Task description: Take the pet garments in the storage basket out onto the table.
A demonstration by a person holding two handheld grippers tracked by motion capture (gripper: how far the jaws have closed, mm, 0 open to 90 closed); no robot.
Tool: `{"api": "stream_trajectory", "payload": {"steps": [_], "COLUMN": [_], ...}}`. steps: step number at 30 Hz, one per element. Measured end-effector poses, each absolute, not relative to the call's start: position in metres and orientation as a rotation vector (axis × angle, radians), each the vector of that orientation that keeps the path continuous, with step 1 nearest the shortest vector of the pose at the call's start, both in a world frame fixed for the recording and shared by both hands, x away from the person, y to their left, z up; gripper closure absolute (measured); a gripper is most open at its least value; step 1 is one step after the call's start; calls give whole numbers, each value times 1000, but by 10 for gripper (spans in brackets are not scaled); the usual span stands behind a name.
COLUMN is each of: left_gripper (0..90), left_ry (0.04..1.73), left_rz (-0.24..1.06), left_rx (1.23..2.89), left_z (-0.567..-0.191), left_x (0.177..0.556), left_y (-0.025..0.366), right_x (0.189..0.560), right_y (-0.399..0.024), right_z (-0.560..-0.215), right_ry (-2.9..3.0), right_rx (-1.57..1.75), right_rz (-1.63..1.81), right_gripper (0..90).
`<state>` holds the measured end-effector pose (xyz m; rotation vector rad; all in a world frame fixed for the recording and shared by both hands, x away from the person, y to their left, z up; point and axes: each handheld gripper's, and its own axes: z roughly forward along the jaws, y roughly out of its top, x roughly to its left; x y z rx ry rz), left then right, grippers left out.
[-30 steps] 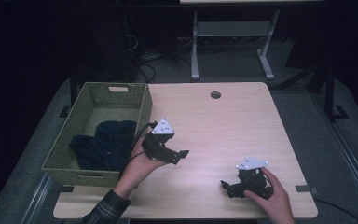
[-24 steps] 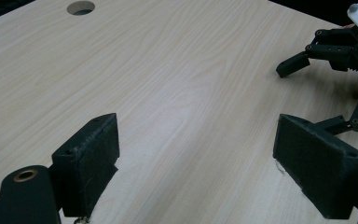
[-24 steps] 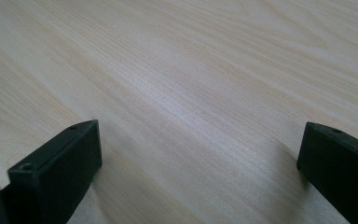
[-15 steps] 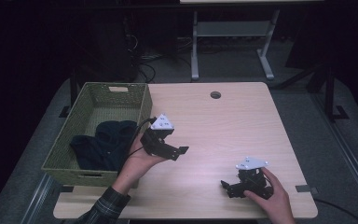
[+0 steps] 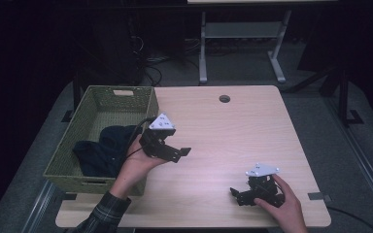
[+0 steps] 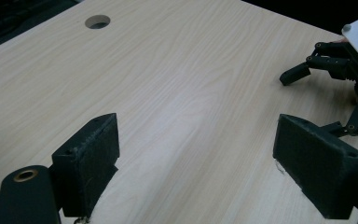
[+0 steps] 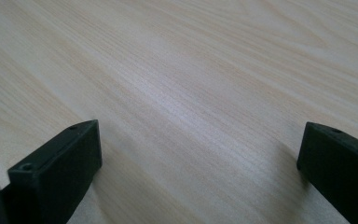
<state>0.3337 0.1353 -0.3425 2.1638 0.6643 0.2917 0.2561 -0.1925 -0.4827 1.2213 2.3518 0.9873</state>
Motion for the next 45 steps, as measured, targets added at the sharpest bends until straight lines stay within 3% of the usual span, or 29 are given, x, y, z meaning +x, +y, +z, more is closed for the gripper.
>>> {"api": "stream_trajectory", "payload": {"steps": [45], "left_gripper": [143], "left_ry": [878], "left_rz": [420], "left_rx": [2066], "left_z": [-331], "left_x": [351], "left_y": [237], "right_x": [256], "right_y": [-193], "right_z": [-483], "right_ry": [2354], "right_rx": [1220], "right_rz": [986], "right_gripper": [0]}}
